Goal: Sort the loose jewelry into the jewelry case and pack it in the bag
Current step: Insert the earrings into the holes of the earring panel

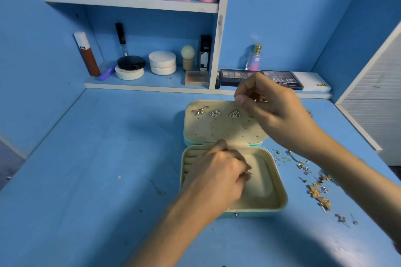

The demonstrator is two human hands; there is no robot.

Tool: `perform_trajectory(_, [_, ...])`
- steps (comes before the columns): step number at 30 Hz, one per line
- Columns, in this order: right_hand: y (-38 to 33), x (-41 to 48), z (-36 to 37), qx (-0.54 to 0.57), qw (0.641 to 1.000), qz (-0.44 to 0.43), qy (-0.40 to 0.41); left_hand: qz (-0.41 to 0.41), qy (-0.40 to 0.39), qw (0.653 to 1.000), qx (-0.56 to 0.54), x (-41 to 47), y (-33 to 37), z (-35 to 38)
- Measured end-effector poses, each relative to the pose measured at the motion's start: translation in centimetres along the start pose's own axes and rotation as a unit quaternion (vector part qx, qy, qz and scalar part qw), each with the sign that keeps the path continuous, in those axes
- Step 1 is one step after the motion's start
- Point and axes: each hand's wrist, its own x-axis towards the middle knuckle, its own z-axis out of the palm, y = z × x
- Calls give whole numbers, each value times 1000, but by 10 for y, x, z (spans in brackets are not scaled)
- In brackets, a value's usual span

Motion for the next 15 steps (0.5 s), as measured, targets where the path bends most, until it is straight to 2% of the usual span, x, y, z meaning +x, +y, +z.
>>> perform_trajectory(3, [-1, -2, -1, 1, 1000, -1, 0, -86, 163, 979, -86, 1, 2, -24])
perform_trajectory(5, [-3, -5, -1, -2, 1000, 5, -2, -133, 248, 957, -70, 4, -5, -38])
perform_trajectory(6, [-4, -7, -2, -2, 1000, 7, -1, -152, 263, 950, -66, 6, -12, -41])
perform_trajectory(9, [-10, -14, -3, 4, 1000, 13, -1, -158, 225, 959, -74, 8, -28, -42])
perform_trajectory(11, [-14, -21, -4, -5, 1000, 11, -2, -127, 207, 968, -69, 6, -33, -40])
perform_trajectory(15, [-20, -39, -4, 14, 999, 32, 18, -58, 220, 974, -19, -6, -34, -38])
